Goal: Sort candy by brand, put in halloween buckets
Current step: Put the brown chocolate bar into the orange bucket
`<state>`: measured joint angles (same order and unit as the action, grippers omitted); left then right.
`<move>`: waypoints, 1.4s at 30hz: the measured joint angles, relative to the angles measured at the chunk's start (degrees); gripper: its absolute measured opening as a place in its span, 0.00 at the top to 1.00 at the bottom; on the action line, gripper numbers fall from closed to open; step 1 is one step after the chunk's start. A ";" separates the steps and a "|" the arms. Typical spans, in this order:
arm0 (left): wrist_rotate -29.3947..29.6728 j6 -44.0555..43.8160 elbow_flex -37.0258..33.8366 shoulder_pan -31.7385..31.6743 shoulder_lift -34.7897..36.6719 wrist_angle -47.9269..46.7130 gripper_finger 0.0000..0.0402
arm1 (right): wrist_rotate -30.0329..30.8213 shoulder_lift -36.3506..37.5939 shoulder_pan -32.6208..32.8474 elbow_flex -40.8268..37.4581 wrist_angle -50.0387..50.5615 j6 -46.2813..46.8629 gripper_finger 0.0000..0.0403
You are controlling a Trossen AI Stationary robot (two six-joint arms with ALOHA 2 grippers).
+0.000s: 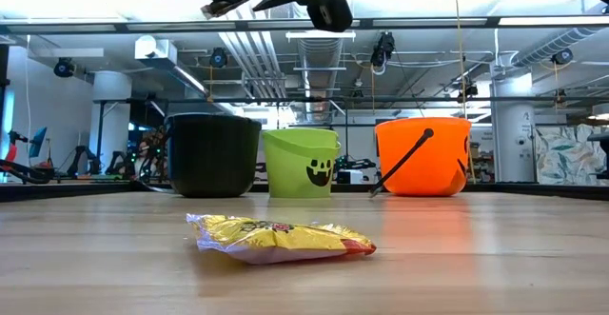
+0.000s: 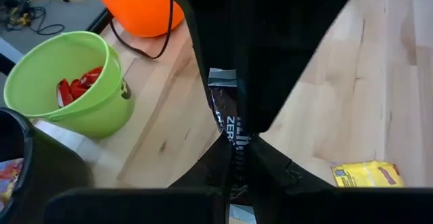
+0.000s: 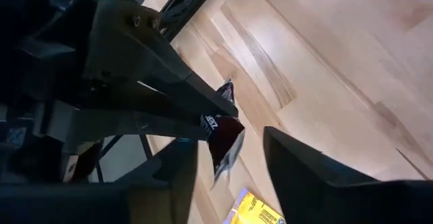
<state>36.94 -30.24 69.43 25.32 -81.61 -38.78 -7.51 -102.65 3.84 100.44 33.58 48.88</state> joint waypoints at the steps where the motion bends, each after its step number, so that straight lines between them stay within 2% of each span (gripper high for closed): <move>1: 0.21 0.00 0.16 -0.10 -0.26 -0.05 0.96 | 0.00 0.00 0.00 0.01 0.00 0.00 0.64; 9: 1.49 -1.33 0.28 -0.11 -0.45 -0.11 0.96 | -0.03 0.00 0.00 0.07 -0.24 -1.32 0.94; 12: 0.66 -2.26 0.28 -0.14 -0.45 -0.03 0.92 | -0.13 0.00 0.00 0.07 -0.08 -1.84 0.95; 17: -1.75 -4.65 0.31 -0.14 -0.43 -1.77 0.77 | -0.33 0.13 -0.53 0.07 1.71 -2.72 0.95; 21: -1.94 -6.25 0.31 0.13 0.04 -4.14 0.65 | 0.35 0.90 -2.93 0.93 10.28 -5.68 0.95; 24: -2.61 -8.94 0.31 0.13 0.77 -6.12 0.59 | 5.40 0.92 -6.81 4.22 24.14 -10.67 0.95; 29: -7.00 -16.19 0.31 0.13 1.60 -8.99 0.56 | 23.10 0.92 -17.44 10.45 45.13 -18.15 0.95; 31: -9.31 -19.28 0.31 0.13 1.69 -10.01 0.56 | 27.06 0.95 -23.39 11.48 50.19 -19.57 0.96; 33: -11.44 -22.13 0.31 0.13 1.69 -10.98 0.56 | 26.61 0.96 -29.87 11.00 52.21 -19.86 0.96; 37: -14.68 -25.89 0.31 0.13 1.69 -12.21 0.56 | 19.04 0.92 -40.79 7.17 52.59 -21.38 0.93; 39: -15.16 -26.46 0.31 0.13 1.69 -12.22 0.56 | 14.82 0.92 -44.05 5.29 52.00 -22.91 0.89; 42: -15.18 -26.71 0.31 0.13 1.69 -12.27 0.56 | 13.49 0.93 -45.54 4.23 52.22 -24.54 0.80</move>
<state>21.76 -56.95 69.73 25.45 -79.92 -51.05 5.98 -101.72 -41.71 104.66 85.80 24.35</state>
